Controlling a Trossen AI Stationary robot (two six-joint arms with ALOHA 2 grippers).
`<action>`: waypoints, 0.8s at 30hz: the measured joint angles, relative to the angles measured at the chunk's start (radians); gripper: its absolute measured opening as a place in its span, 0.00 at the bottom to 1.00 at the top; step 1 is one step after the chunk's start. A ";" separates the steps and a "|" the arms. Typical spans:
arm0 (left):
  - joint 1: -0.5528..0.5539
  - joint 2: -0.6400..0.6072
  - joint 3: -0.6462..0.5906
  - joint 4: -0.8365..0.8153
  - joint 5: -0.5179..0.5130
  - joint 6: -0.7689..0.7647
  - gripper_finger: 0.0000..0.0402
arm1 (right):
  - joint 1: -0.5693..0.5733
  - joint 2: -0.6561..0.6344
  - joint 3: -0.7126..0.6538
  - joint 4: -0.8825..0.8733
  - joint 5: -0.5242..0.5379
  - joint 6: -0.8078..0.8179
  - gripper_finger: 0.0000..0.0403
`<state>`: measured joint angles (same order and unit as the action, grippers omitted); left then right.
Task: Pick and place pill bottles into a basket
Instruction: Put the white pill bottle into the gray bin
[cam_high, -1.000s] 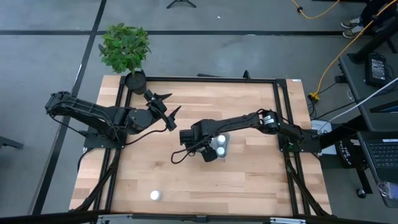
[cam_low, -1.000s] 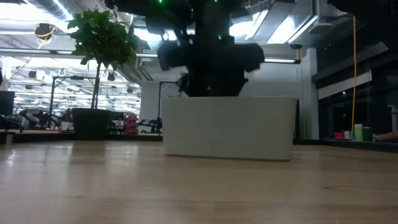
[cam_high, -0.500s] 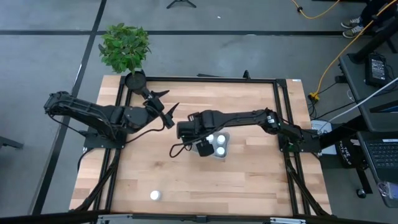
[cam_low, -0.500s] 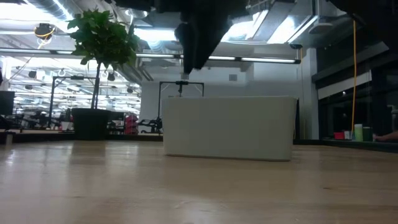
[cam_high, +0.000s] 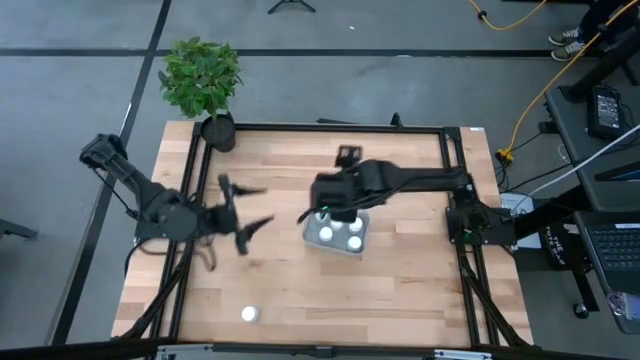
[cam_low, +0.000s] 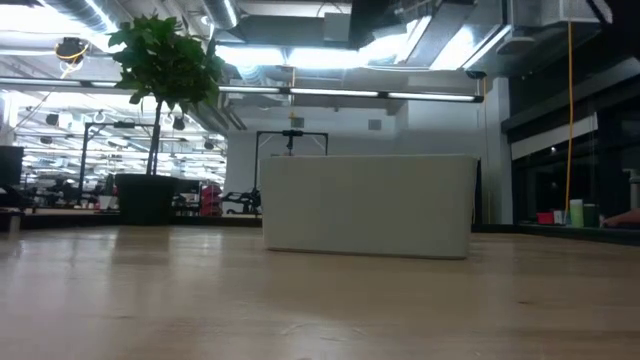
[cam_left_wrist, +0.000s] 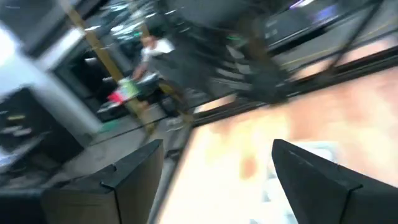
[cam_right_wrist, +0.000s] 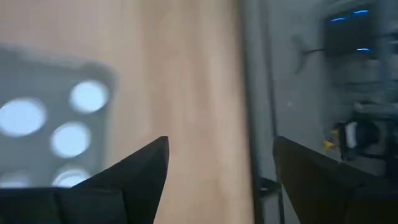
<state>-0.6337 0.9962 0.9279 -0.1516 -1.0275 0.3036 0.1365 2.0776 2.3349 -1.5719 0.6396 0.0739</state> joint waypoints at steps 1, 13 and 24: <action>-0.039 0.001 0.000 -0.004 -0.001 -0.031 0.73 | 0.000 -0.032 -0.001 0.000 0.036 0.024 0.71; -0.251 0.059 -0.009 -0.036 0.345 -0.781 0.73 | 0.006 -0.397 0.000 0.000 0.261 0.221 0.71; -0.248 0.213 -0.021 -0.590 0.779 -1.165 0.73 | 0.006 -0.437 0.000 0.001 0.260 0.232 0.71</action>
<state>-0.8821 1.2087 0.9066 -0.7416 -0.2483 -0.8614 0.1421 1.6405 2.3347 -1.5707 0.8992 0.3061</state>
